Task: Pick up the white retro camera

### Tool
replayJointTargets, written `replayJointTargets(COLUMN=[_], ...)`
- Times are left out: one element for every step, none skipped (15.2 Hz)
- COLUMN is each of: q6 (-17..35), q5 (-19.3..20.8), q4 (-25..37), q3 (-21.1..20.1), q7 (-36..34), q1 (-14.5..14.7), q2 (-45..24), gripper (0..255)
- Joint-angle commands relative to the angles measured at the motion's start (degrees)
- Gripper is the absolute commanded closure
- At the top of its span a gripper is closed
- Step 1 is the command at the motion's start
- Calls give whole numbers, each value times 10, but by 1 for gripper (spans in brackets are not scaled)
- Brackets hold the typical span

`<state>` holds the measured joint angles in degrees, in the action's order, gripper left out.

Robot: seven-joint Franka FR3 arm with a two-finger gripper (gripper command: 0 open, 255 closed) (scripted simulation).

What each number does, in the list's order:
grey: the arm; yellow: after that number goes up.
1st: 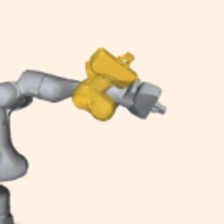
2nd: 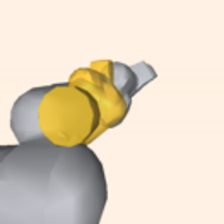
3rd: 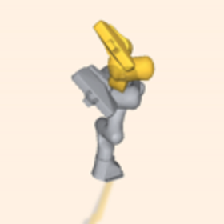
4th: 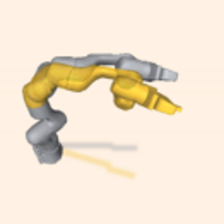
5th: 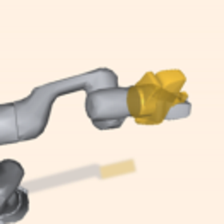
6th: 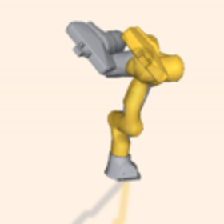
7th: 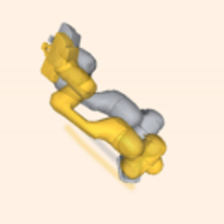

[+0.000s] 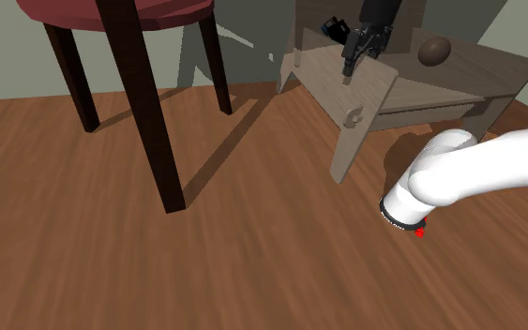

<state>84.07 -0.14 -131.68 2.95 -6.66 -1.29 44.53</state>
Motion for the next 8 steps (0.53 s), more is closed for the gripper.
replayJointTargets(q6=[0,-13,-26,-42,-58,-76,-95,-116], q5=[0,20,41,63,85,108,132,157], q4=[0,30,61,92,124,156,189,223], q3=[0,-13,-26,-39,-52,-65,-79,-92], q7=[0,-13,-27,-40,-54,-67,-81,-94], q1=[0,-6,-13,-20,-27,-34,-40,-45], q2=[0,-30,-61,-91,-122,-152,-184,-215], gripper=[0,0,0,0,0,0,0,0])
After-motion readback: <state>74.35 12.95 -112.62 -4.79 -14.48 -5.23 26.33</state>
